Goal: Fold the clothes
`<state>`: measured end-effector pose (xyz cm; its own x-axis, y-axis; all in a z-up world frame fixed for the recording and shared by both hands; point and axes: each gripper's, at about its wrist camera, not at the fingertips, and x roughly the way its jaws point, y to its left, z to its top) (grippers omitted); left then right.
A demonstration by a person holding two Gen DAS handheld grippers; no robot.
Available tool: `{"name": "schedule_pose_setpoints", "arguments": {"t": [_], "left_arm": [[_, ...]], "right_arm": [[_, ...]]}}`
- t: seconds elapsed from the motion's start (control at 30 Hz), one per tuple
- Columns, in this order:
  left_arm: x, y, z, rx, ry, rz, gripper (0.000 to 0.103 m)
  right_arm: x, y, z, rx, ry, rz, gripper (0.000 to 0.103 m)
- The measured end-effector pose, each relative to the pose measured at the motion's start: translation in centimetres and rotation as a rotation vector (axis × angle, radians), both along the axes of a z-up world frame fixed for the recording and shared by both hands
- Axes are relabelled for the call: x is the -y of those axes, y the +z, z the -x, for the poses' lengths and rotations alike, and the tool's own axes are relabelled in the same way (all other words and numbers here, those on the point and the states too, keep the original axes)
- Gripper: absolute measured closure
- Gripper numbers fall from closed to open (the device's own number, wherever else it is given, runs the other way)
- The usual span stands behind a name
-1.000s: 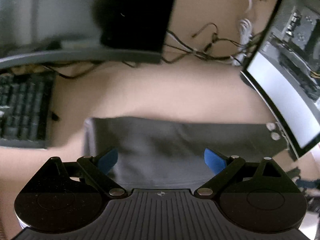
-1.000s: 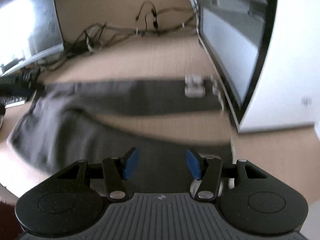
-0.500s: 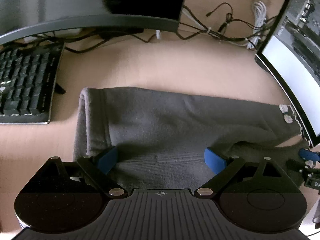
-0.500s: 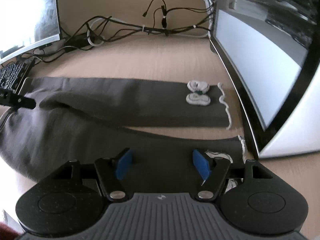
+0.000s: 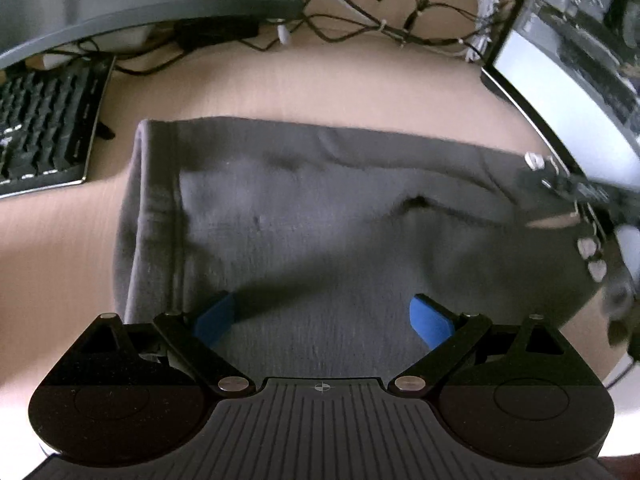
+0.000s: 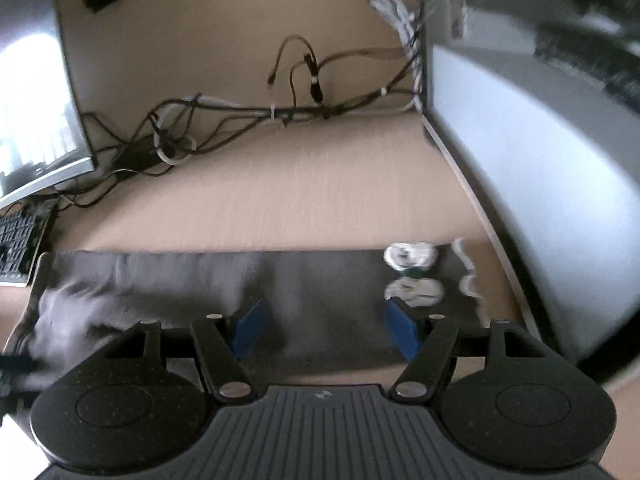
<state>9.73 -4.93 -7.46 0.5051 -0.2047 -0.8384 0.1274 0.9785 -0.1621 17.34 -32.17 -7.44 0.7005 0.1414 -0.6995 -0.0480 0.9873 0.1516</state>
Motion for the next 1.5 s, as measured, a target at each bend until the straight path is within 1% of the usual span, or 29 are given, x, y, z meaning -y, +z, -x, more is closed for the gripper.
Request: {"name": "schedule_pose_setpoints", "arguments": {"t": [0.07,0.17,0.3,0.37,0.4,0.47,0.57,0.6,0.7,0.73,0.8,0.83,0.87,0.9,0.97,1.17,1.2,1.23,1.33,1.4,1.5], "left_arm": [[-0.3,0.0,0.3,-0.004,0.004,0.006,0.005],[-0.7,-0.1,0.7,-0.010,0.016,0.024,0.005],[-0.5,0.0,0.5,-0.021,0.018,0.006,0.005],[-0.2,0.3,0.1,-0.020,0.022,-0.003,0.005],[0.0,0.6,-0.1,-0.006,0.015,0.001,0.005],[0.6,1.2,-0.7,0.031,-0.009,0.019,0.005],[1.4,1.7,-2.0,0.060,-0.039,0.045,0.005],[1.6,1.5,-2.5,0.056,-0.039,0.043,0.005],[1.5,0.4,-3.2,0.007,-0.026,0.018,0.005],[1.4,0.0,-3.3,-0.011,-0.025,0.013,0.005],[1.3,-0.4,-2.9,-0.006,-0.051,-0.008,0.005],[1.3,-0.6,-2.6,0.000,-0.068,-0.020,0.005],[1.3,-0.7,-2.4,0.007,-0.084,-0.032,0.005],[1.3,-0.9,-2.1,0.013,-0.101,-0.043,0.005],[1.2,-1.0,-2.0,0.019,-0.117,-0.041,0.004],[0.5,-0.8,-1.2,0.025,-0.120,-0.034,0.004],[0.5,-0.9,-1.0,0.033,-0.134,-0.043,0.004],[0.6,-1.0,-0.7,0.042,-0.149,-0.054,0.004],[1.1,-1.3,-0.3,0.066,-0.163,-0.071,0.000],[1.4,-1.3,0.0,0.075,-0.149,-0.078,0.000],[1.2,-0.6,0.7,0.068,-0.103,-0.011,0.000]], "right_arm": [[-0.3,-0.7,-0.4,-0.019,-0.002,0.041,0.035],[-0.3,-1.0,-0.3,-0.019,0.024,0.113,0.036],[0.1,-1.1,0.1,0.000,0.026,0.150,0.036],[-0.3,-0.4,1.0,0.025,0.022,0.166,0.036],[-0.5,0.0,1.6,0.040,0.022,0.172,0.036],[-1.2,0.9,3.3,0.061,0.053,0.145,0.036],[-2.1,1.3,6.2,0.045,0.096,0.097,0.036],[-2.3,0.9,6.8,0.026,0.097,0.090,0.036],[-2.9,-0.2,8.4,-0.032,0.100,0.069,0.036],[-3.1,-0.5,8.8,-0.032,0.098,0.073,0.035],[-3.4,-0.7,8.8,-0.022,0.102,0.096,0.033],[-3.5,-0.7,8.6,-0.022,0.100,0.094,0.029],[-3.6,-0.7,8.5,-0.023,0.098,0.093,0.022],[-3.8,-0.8,8.4,-0.022,0.090,0.096,0.019],[-4.4,-1.0,8.3,-0.020,0.067,0.109,0.013],[-5.2,-1.2,8.2,-0.025,-0.017,0.119,0.011],[-5.3,-1.3,8.2,-0.030,-0.027,0.127,0.010],[-5.4,-1.4,8.2,-0.039,-0.033,0.134,0.001],[-5.6,-1.6,8.1,-0.055,-0.053,0.139,0.000],[-5.5,-1.6,7.9,-0.063,-0.059,0.135,0.000],[-5.2,-1.4,7.6,-0.084,-0.050,0.125,0.000]]}}
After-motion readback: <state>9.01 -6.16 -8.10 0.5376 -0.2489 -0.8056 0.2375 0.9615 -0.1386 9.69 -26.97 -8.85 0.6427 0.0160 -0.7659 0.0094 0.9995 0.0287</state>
